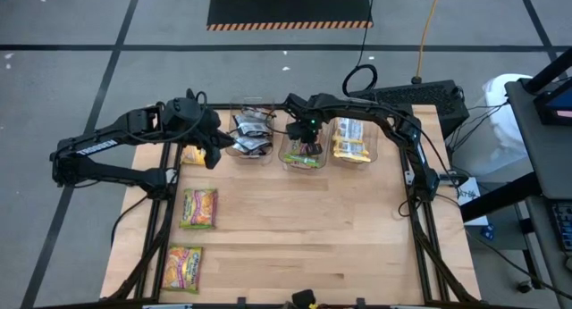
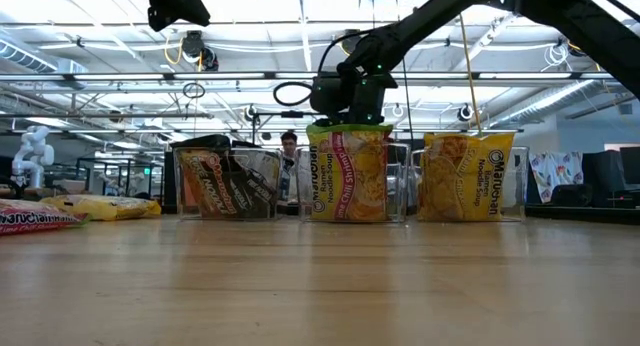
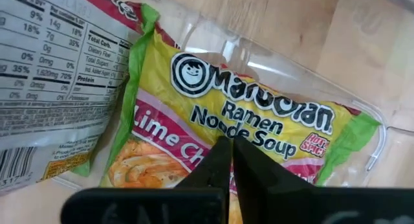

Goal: Sort Maruchan noodles
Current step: Adjust the green noodle pack in the middle transparent bin

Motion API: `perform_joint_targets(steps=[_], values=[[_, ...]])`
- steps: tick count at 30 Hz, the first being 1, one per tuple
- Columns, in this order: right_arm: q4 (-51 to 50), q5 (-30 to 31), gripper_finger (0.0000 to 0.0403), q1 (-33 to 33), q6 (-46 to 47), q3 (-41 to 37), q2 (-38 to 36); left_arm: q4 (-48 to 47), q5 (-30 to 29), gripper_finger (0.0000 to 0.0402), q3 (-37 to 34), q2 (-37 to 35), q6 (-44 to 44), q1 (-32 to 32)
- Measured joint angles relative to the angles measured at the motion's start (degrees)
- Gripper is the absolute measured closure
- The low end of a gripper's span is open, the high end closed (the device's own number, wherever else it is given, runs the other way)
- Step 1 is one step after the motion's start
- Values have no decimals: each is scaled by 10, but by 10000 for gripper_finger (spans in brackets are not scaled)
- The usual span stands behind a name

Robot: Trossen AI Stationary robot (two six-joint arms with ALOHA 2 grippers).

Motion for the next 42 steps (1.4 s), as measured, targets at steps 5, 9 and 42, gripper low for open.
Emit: perform_joint_targets(steps=[5,9,42], values=[[-6,4,402,0,-4,-3,-26,0,0,344,0,0,0,0],[-10,5,402,-1,-3,-3,-51,0,0,344,0,0,0,0],[-61,1,403,0,-25,-1,-78,0,0,344,0,0,4,0]])
